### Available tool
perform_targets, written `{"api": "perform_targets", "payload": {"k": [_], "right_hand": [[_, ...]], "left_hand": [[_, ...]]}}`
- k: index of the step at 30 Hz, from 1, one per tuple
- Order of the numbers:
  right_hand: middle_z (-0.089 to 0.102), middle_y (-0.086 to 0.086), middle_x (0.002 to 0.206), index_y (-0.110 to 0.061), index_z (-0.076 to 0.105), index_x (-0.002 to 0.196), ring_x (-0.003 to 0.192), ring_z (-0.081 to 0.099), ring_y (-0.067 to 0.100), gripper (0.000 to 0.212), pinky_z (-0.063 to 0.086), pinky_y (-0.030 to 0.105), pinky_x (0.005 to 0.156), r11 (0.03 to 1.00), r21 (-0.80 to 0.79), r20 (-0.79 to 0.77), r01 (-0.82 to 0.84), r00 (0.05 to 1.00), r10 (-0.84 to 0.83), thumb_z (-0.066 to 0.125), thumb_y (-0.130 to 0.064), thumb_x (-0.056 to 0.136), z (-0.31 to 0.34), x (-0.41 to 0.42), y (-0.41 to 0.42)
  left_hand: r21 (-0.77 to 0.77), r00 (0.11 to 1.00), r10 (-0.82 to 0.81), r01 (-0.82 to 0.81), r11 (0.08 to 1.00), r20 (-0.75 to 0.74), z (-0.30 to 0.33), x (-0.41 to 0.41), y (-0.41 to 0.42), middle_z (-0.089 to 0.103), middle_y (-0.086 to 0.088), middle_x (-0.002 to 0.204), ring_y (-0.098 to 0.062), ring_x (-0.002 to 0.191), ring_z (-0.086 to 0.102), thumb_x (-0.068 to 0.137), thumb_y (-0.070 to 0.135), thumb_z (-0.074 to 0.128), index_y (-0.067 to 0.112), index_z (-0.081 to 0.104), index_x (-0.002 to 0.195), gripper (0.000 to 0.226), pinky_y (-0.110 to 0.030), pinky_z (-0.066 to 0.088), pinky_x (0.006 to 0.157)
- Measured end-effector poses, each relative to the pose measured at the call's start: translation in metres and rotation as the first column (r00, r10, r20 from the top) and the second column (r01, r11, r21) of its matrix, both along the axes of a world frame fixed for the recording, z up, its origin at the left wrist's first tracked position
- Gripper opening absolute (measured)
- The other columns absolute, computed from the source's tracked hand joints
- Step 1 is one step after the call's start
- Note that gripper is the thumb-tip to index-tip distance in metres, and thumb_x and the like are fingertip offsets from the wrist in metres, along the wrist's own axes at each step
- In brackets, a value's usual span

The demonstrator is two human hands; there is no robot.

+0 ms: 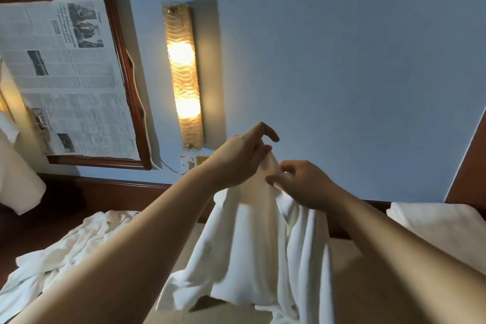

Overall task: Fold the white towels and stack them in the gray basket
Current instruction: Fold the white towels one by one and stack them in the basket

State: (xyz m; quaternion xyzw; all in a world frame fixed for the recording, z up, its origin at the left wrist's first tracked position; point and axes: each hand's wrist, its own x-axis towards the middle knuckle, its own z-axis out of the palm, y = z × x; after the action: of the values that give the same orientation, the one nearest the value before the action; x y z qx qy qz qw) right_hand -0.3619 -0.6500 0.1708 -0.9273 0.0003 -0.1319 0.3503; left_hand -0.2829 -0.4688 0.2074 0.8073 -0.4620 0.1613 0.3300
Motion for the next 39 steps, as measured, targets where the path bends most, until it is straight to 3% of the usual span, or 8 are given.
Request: {"api": "perform_targets", "payload": {"k": [6,10,13,16,21,26,31,39], "right_hand": [[0.066,-0.005,0.073,-0.020,0.066,0.079,0.075,0.062,0.011,0.022,0.042,0.029,0.062,0.987,-0.100,0.092,0.129,0.989,-0.120,0.071,-0.038,0.091,0.024,0.006,-0.015],[0.061,-0.001,0.067,-0.016,0.064,0.079,0.067,0.057,0.019,0.022,0.038,0.032,0.060,0.977,-0.102,0.112,0.190,0.978,-0.178,0.069,-0.033,0.091,0.030,0.009,-0.026],[0.055,0.000,0.063,-0.016,0.064,0.078,0.061,0.051,0.019,0.023,0.034,0.032,0.058,0.969,-0.078,0.121,0.233,0.967,-0.223,0.070,-0.033,0.092,0.032,0.008,-0.040],[0.054,0.001,0.063,-0.015,0.064,0.079,0.060,0.049,0.019,0.025,0.034,0.032,0.058,0.966,-0.081,0.098,0.247,0.966,-0.239,0.070,-0.035,0.092,0.026,0.008,-0.048],[0.060,0.004,0.069,-0.016,0.065,0.082,0.064,0.053,0.021,0.025,0.037,0.032,0.060,0.964,-0.066,0.060,0.259,0.965,-0.255,0.069,-0.039,0.094,0.014,0.007,-0.055],[0.062,0.001,0.069,-0.016,0.064,0.083,0.064,0.058,0.021,0.026,0.040,0.030,0.058,0.961,-0.044,0.054,0.272,0.961,-0.270,0.067,-0.039,0.095,0.008,0.005,-0.057],[0.066,0.006,0.072,-0.016,0.065,0.084,0.058,0.060,0.021,0.025,0.044,0.028,0.056,0.963,-0.023,0.044,0.270,0.962,-0.269,0.066,-0.039,0.095,0.004,0.005,-0.059],[0.070,0.009,0.081,-0.012,0.068,0.084,0.079,0.066,0.027,0.030,0.043,0.032,0.064,0.966,-0.032,0.024,0.257,0.966,-0.256,0.066,-0.038,0.098,-0.012,0.014,-0.063]], "left_hand": [[0.110,0.987,0.132,-0.123,0.986,-0.088,-0.019,0.022,0.021,0.059,0.011,0.061,-0.006,0.057,0.050,0.077,0.057,0.086,0.030,0.065,0.089,0.036,-0.018,0.035,0.052],[0.136,0.971,0.193,-0.175,0.975,-0.140,-0.044,0.040,0.042,0.053,0.005,0.062,-0.009,0.057,0.046,0.088,0.045,0.081,0.021,0.059,0.068,0.037,-0.028,0.034,0.055],[0.003,0.943,0.201,-0.208,0.978,-0.264,-0.054,0.048,0.057,0.062,0.013,0.066,-0.004,0.060,0.052,0.093,0.034,0.078,0.031,0.069,0.071,0.024,-0.027,0.041,0.061],[-0.141,0.916,0.160,-0.225,0.964,-0.369,-0.058,0.050,0.066,0.075,0.005,0.079,-0.017,0.073,0.069,0.092,0.030,0.080,0.031,0.081,0.084,0.007,-0.040,0.056,0.073],[-0.273,0.877,0.082,-0.235,0.933,-0.473,-0.052,0.042,0.064,0.078,0.007,0.085,-0.012,0.079,0.074,0.099,0.016,0.069,0.028,0.081,0.092,0.018,-0.037,0.063,0.080],[-0.269,0.873,0.060,-0.214,0.939,-0.484,-0.046,0.036,0.056,0.076,0.007,0.075,-0.012,0.068,0.065,0.107,0.044,0.054,0.026,0.078,0.085,0.038,-0.036,0.056,0.071],[-0.285,0.867,0.103,-0.269,0.920,-0.488,-0.043,0.038,0.046,0.073,-0.016,0.083,-0.017,0.067,0.062,0.106,0.051,0.052,0.009,0.074,0.091,0.050,-0.035,0.050,0.065],[-0.248,0.869,0.136,-0.280,0.928,-0.475,-0.047,0.044,0.046,0.069,-0.016,0.076,-0.016,0.063,0.056,0.106,0.053,0.051,0.009,0.073,0.090,0.052,-0.032,0.044,0.063]]}}
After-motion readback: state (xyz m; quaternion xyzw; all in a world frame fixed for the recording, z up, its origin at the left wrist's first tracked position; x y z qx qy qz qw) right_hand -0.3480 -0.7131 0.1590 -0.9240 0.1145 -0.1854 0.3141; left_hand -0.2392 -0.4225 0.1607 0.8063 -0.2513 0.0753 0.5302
